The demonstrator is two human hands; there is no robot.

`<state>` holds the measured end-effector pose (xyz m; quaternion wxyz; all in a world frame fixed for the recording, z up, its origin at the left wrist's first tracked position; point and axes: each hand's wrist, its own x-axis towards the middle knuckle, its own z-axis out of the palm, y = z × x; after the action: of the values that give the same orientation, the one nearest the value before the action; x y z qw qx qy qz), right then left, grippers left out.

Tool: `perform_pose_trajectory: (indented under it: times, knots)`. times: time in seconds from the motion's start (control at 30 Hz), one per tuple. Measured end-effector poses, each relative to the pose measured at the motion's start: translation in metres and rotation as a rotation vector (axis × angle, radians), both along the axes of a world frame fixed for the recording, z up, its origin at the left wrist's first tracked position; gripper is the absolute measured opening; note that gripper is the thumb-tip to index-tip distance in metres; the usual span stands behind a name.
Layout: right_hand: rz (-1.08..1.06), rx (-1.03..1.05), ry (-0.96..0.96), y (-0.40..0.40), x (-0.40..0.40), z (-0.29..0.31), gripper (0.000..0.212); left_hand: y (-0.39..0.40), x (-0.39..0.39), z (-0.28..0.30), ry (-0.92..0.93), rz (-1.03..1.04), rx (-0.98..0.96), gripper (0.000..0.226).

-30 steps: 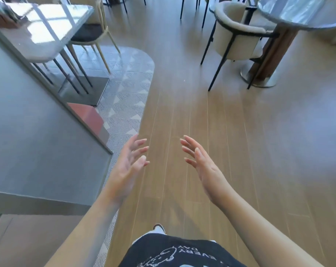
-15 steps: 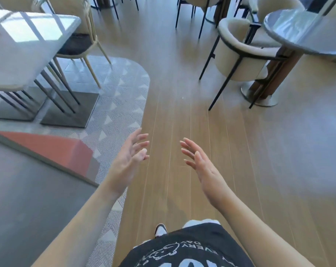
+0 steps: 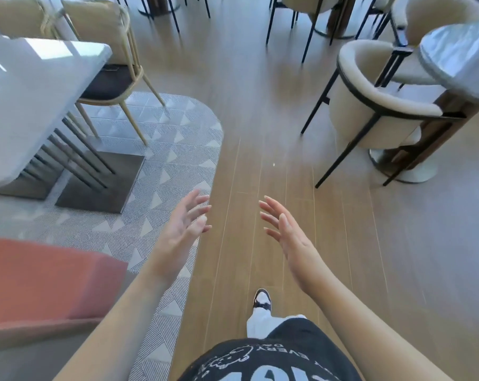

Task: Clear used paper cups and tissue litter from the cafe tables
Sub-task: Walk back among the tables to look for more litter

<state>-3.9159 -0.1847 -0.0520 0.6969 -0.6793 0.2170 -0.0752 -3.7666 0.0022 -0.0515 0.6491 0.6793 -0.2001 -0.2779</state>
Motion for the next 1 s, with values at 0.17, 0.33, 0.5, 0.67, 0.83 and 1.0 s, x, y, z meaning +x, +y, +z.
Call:
perform_pose_trajectory:
  times: [0.17, 0.33, 0.5, 0.67, 0.83, 1.0]
  knots:
    - [0.033, -0.022, -0.033, -0.076, 0.092, 0.011, 0.051, -0.076, 0.075, 0.013, -0.040, 0.011, -0.010, 0.068]
    - [0.025, -0.010, -0.071, -0.125, 0.178, 0.025, 0.050, -0.122, 0.156, 0.023, -0.045, 0.029, -0.017, 0.068]
    - [0.025, 0.003, -0.078, -0.162, 0.266, 0.016, 0.053, -0.154, 0.247, 0.010, -0.058, 0.028, 0.002, 0.063]
    - [0.010, -0.034, -0.069, -0.190, 0.370, 0.009, 0.057, -0.185, 0.350, 0.014, -0.077, 0.012, 0.028, 0.059]
    - [-0.023, -0.059, -0.088, -0.220, 0.465, 0.013, 0.058, -0.219, 0.448, 0.032, -0.207, -0.097, 0.114, 0.063]
    - [-0.051, -0.072, -0.119, -0.265, 0.543, 0.016, 0.055, -0.271, 0.530, 0.036, -0.237, -0.125, 0.097, 0.073]
